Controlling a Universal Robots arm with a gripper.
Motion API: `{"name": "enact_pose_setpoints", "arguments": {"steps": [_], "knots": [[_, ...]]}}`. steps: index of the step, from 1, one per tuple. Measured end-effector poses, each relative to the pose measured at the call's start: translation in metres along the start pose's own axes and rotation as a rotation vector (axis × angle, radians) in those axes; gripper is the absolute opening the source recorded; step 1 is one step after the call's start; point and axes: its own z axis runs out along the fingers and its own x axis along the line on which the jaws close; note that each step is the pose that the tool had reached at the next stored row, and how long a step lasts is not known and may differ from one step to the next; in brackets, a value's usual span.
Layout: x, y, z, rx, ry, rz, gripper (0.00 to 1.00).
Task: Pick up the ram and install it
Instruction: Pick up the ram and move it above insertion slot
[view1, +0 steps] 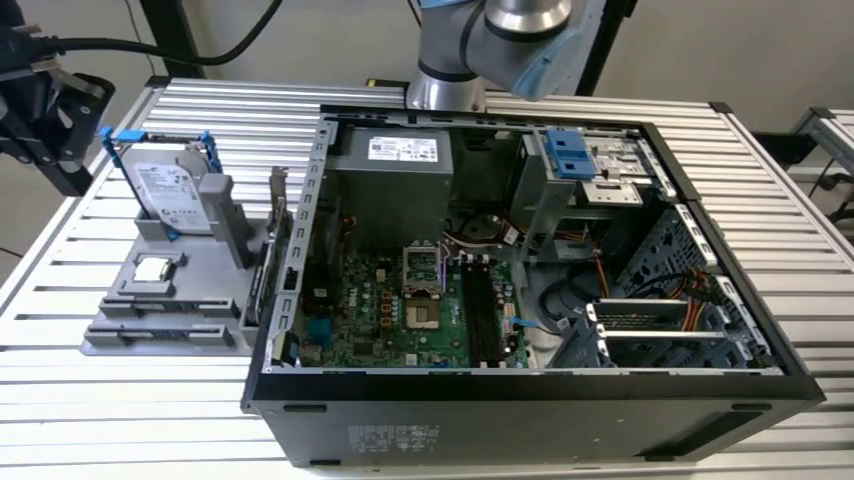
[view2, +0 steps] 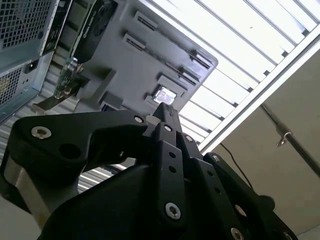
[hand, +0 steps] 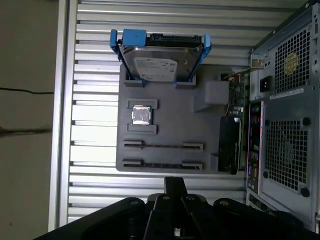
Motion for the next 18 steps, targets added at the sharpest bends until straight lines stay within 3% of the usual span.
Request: {"name": "enact_pose_setpoints", "arguments": {"steps": [13, 18], "knots": [[0.0, -0.0005, 0.0, 0.0, 0.0002, -0.002, 0.0], [0.0, -0.0006, 0.0, -0.0006, 0.0029, -0.034, 0.0]]}}
